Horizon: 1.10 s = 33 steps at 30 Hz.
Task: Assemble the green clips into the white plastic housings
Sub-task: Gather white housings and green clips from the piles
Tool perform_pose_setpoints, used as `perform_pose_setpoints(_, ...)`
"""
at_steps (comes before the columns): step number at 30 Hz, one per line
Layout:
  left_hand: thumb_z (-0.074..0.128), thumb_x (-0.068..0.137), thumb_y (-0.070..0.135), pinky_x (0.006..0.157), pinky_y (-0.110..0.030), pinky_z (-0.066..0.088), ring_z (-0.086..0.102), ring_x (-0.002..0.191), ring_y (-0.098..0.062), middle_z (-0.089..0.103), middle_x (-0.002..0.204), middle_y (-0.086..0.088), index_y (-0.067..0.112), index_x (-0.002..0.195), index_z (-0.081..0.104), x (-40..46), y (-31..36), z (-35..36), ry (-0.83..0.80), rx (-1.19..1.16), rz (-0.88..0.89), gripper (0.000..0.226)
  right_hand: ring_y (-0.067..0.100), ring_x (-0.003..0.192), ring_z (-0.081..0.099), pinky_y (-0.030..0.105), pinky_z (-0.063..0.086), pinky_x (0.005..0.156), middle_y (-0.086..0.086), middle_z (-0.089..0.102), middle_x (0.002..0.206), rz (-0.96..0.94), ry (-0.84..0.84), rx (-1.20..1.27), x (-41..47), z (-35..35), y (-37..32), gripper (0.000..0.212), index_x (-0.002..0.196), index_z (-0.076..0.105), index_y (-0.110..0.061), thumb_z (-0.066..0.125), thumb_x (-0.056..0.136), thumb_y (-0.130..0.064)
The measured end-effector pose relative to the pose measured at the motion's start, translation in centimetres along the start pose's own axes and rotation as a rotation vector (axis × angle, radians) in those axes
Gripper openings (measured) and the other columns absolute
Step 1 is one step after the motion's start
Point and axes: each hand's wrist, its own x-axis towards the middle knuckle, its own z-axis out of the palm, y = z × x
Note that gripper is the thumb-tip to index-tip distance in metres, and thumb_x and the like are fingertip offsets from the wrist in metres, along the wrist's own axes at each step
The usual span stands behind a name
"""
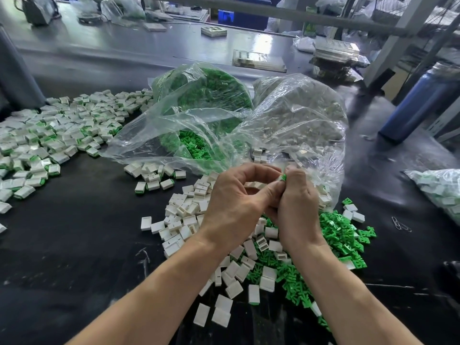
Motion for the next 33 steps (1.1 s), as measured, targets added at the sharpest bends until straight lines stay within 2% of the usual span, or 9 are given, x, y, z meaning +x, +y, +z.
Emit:
perform_pose_setpoints(4,0.076,0.092,0.007,0.065,-0.027,0.059,0.077,0.081,-0.016,0.078,0.105,0.002,0.005,0.097,0.076,-0.09,0.11,0.15,0.017,0.013,0.015,0.006,0.064,0.095,0.062,0.083,0.047,0.071,0.033,0.071,0.092,-0.034,0.015,-0.021,-0.13,0.07,-0.01,0.047,0.089,0.081,-0.031,0.037,0.095,-0.047)
perform_pose_setpoints(7,0.076,0.092,0.006,0.065,-0.025,0.060,0.077,0.082,-0.015,0.078,0.105,0.002,0.004,0.098,0.076,-0.15,0.14,0.19,0.028,0.011,0.021,0.007,0.054,0.090,0.070,0.077,0.053,0.072,0.024,0.075,0.089,-0.076,0.022,-0.039,-0.29,0.20,-0.09,0.046,0.086,0.081,-0.033,0.036,0.095,-0.043)
perform_pose_setpoints(9,0.075,0.092,0.006,0.068,-0.026,0.062,0.077,0.085,-0.015,0.078,0.106,0.003,0.005,0.098,0.076,-0.18,0.14,0.20,0.030,0.016,0.030,0.006,0.039,0.088,0.076,0.065,0.061,0.076,0.015,0.078,0.088,-0.086,0.020,-0.032,-0.32,0.24,-0.10,0.046,0.084,0.082,-0.034,0.037,0.094,-0.039)
perform_pose_setpoints(11,0.075,0.093,0.008,0.070,-0.027,0.063,0.077,0.087,-0.015,0.078,0.106,0.004,0.007,0.098,0.077,-0.26,0.08,0.24,0.037,0.026,0.040,0.005,0.026,0.085,0.078,0.048,0.064,0.072,0.008,0.079,0.085,-0.095,0.011,-0.040,-0.28,0.22,-0.11,0.046,0.082,0.082,-0.035,0.037,0.094,-0.037)
perform_pose_setpoints(14,0.075,0.093,0.009,0.069,-0.026,0.062,0.077,0.086,-0.017,0.078,0.105,0.004,0.008,0.097,0.076,-0.37,0.01,0.35,0.048,0.014,0.030,0.004,0.013,0.073,0.076,0.031,0.059,0.061,0.000,0.077,0.074,-0.108,-0.006,-0.052,-0.29,0.25,-0.19,0.048,0.079,0.082,-0.037,0.036,0.093,-0.035)
perform_pose_setpoints(16,0.075,0.093,0.010,0.071,-0.028,0.062,0.077,0.087,-0.018,0.078,0.104,0.004,0.009,0.097,0.076,-0.39,-0.05,0.45,0.052,0.017,0.027,0.004,0.007,0.065,0.071,0.025,0.056,0.055,-0.005,0.073,0.065,-0.116,-0.007,-0.059,-0.33,0.30,-0.27,0.047,0.078,0.081,-0.038,0.036,0.092,-0.034)
perform_pose_setpoints(24,0.075,0.094,0.010,0.078,-0.033,0.064,0.077,0.091,-0.016,0.079,0.105,0.004,0.009,0.098,0.077,-0.32,0.05,0.70,0.055,0.016,0.001,0.005,0.017,0.071,0.074,0.032,0.055,0.056,0.002,0.076,0.072,-0.115,0.041,-0.077,-0.17,0.15,-0.41,0.047,0.078,0.081,-0.033,0.036,0.090,-0.032)
perform_pose_setpoints(30,0.074,0.094,0.009,0.079,-0.033,0.064,0.077,0.091,-0.015,0.079,0.104,0.002,0.007,0.100,0.077,-0.35,0.03,0.73,0.058,0.011,0.002,0.007,0.024,0.080,0.077,0.040,0.060,0.066,0.006,0.078,0.079,-0.122,0.047,-0.091,-0.13,0.26,-0.39,0.047,0.078,0.082,-0.034,0.037,0.090,-0.032)
perform_pose_setpoints(33,0.074,0.094,0.008,0.079,-0.033,0.065,0.077,0.091,-0.015,0.079,0.103,0.001,0.006,0.100,0.077,-0.36,0.04,0.80,0.061,0.011,0.002,0.007,0.020,0.077,0.077,0.036,0.059,0.062,0.004,0.078,0.077,-0.121,0.046,-0.081,-0.15,0.18,-0.33,0.046,0.078,0.082,-0.034,0.037,0.090,-0.032)
